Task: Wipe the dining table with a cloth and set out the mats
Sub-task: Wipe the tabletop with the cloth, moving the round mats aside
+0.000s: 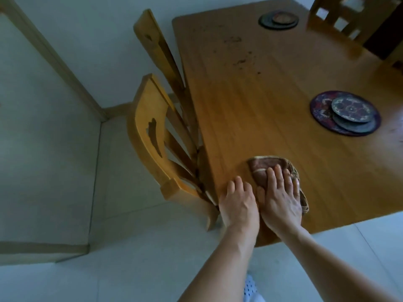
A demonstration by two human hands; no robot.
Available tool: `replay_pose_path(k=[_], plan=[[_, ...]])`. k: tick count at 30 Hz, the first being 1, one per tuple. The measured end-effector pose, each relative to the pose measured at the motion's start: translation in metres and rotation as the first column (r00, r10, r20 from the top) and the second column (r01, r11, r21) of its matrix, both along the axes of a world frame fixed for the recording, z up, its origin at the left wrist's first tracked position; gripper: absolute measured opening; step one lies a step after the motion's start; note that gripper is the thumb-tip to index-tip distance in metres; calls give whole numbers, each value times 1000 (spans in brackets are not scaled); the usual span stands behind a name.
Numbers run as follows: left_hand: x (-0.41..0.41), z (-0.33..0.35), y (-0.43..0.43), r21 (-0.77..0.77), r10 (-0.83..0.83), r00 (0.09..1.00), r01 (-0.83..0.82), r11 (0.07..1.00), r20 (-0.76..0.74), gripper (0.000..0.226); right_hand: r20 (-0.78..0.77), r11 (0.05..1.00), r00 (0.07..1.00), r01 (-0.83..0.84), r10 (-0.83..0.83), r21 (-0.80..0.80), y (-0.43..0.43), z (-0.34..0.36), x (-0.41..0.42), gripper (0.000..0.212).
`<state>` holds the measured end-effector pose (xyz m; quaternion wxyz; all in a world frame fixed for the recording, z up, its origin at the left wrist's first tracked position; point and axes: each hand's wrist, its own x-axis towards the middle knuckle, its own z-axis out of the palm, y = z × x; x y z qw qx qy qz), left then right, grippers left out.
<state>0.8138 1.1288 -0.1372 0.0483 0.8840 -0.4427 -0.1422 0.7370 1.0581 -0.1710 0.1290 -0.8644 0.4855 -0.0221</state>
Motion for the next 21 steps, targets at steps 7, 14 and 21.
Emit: replay_pose_path(k=[7, 14, 21], plan=[[44, 35, -27, 164, -291, 955, 279, 946, 51, 20, -50, 998, 999, 17, -14, 67, -24, 14, 48, 66], [132, 64, -85, 287, -530, 790, 609, 740, -310, 20, -26, 995, 995, 98, -98, 21, -52, 9, 97, 63], [201, 52, -144, 58, -471, 831, 508, 860, -295, 29, 52, 954, 956, 285, -290, 90, -94, 1, 164, 63]])
